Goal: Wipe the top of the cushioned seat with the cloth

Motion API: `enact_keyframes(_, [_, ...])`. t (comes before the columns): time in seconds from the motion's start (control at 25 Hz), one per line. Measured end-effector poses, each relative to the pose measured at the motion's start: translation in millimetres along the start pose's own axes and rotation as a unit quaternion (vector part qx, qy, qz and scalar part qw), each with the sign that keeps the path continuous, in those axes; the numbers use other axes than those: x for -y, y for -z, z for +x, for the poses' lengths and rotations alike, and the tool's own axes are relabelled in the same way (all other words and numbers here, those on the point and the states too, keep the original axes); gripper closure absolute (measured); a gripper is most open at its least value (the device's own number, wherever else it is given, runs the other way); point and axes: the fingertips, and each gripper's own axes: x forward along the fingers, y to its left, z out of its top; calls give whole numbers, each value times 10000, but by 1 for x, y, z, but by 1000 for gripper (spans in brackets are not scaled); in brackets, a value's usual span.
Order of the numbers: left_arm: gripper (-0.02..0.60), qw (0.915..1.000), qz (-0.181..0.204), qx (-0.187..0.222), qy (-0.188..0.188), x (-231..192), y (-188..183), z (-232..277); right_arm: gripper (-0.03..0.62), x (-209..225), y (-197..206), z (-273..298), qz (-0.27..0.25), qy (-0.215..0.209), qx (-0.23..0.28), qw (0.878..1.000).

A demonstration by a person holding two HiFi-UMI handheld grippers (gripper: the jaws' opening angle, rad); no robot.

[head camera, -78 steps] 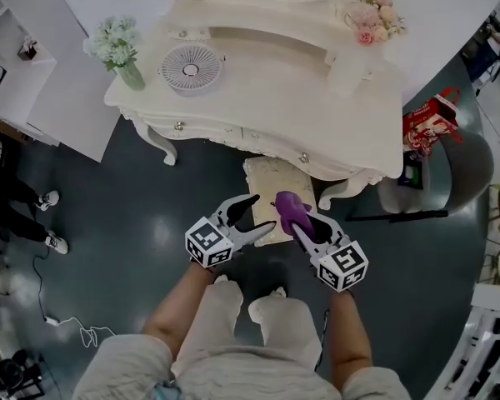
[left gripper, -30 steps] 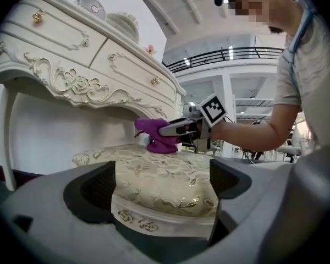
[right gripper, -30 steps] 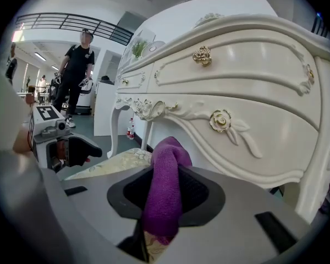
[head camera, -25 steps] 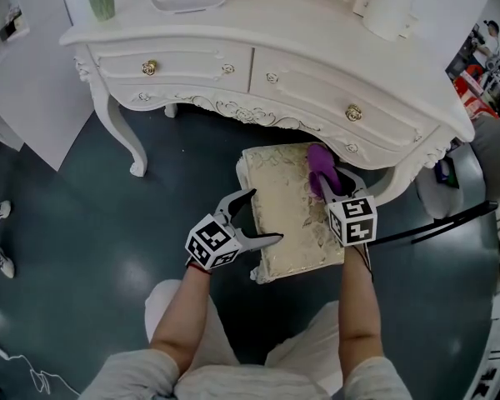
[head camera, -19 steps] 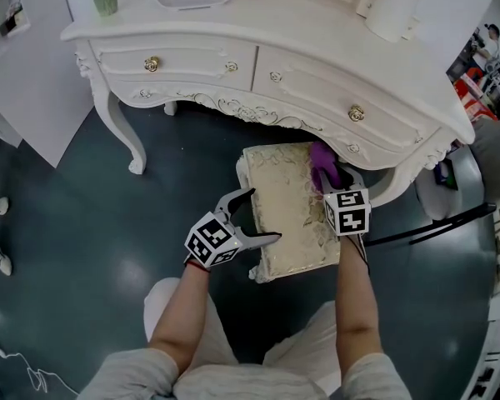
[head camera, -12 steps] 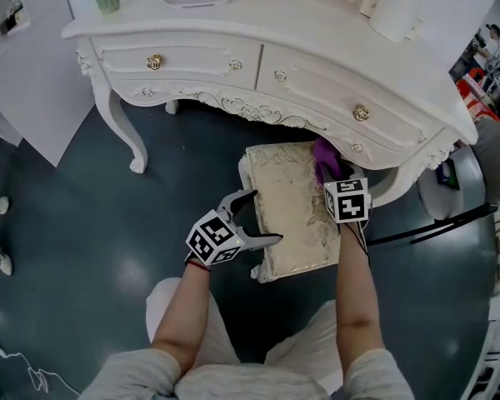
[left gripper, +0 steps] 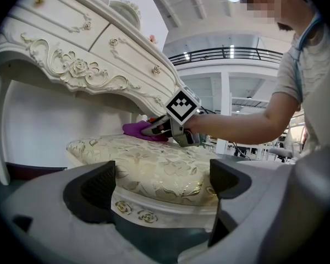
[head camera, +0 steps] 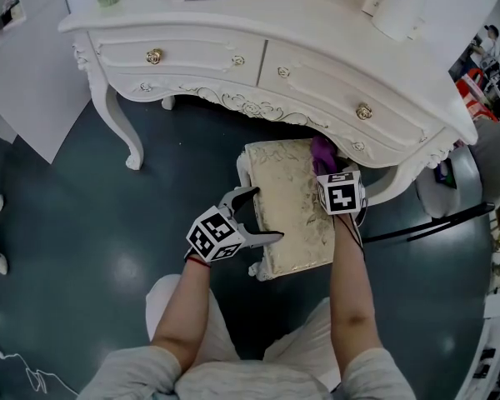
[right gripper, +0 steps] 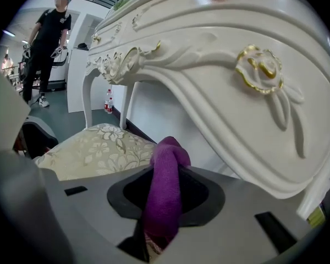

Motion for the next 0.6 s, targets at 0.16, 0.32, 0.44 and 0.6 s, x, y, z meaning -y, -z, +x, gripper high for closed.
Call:
enact_keyframes(0.16, [52, 10000, 0, 7, 9, 0, 0, -1, 494, -5, -3, 0, -74, 12, -36, 10000])
enact_keyframes(0.32, [52, 10000, 13, 17, 29, 0, 1, 0, 494, -9, -3, 0, 3, 20, -62, 10000])
enact_keyframes(0.44, [52, 10000, 24, 6, 39, 0, 0, 0, 494, -14, -5, 0, -20, 34, -92, 9999])
enact_keyframes(0.6, [52, 10000, 8, 34, 41, 1, 0, 0, 494, -23, -9, -1, -16, -30, -102, 9999])
